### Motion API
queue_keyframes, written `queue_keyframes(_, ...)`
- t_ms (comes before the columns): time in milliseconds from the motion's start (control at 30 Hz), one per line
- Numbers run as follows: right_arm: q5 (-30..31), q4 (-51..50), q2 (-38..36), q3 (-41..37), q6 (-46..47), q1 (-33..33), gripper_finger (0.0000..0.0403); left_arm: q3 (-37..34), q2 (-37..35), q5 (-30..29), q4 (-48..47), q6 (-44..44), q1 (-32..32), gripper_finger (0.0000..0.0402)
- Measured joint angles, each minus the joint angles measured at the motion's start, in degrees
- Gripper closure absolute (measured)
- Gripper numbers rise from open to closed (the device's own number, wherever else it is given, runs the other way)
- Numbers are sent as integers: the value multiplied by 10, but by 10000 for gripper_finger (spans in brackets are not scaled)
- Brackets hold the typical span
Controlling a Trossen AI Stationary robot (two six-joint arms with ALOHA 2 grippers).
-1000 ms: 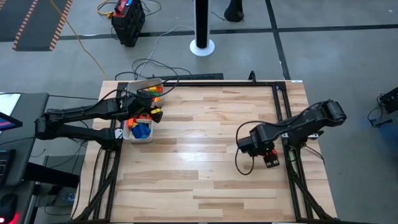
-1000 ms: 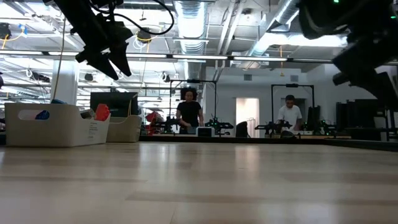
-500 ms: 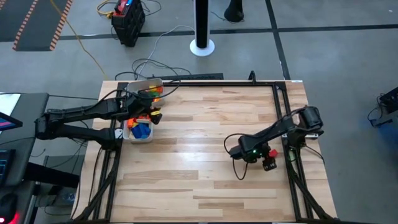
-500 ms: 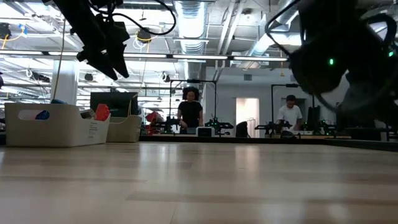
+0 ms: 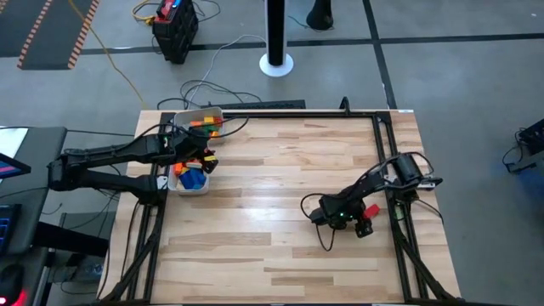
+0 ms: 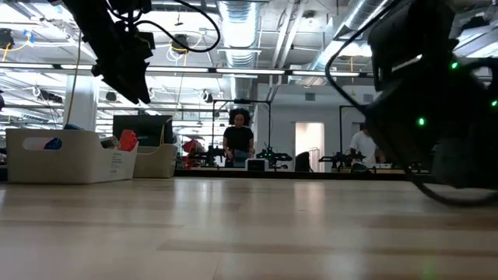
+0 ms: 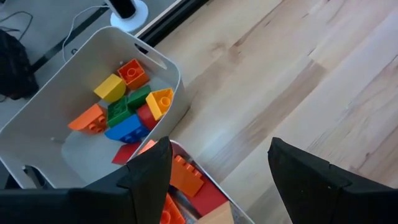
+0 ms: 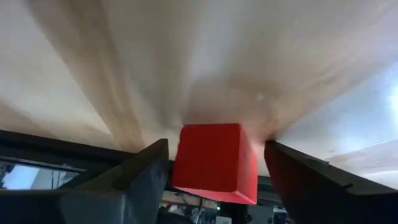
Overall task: Sort blocks by size
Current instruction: Put the large red wooden block into the white bin
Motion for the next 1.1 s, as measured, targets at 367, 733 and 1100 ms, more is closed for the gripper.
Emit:
queue_keyframes(367,0,3,4,-9,-12,-17,248,0,-23,0,-17,-49,0,148)
queue_keyframes(733,37,41,-150,89,18,-142,248,0,-78,19,-9,-51,-16,148)
queue_keyframes(1100,-1,383,-298,163,61,-241,248,-46,-3,134,224,-22,-117,148)
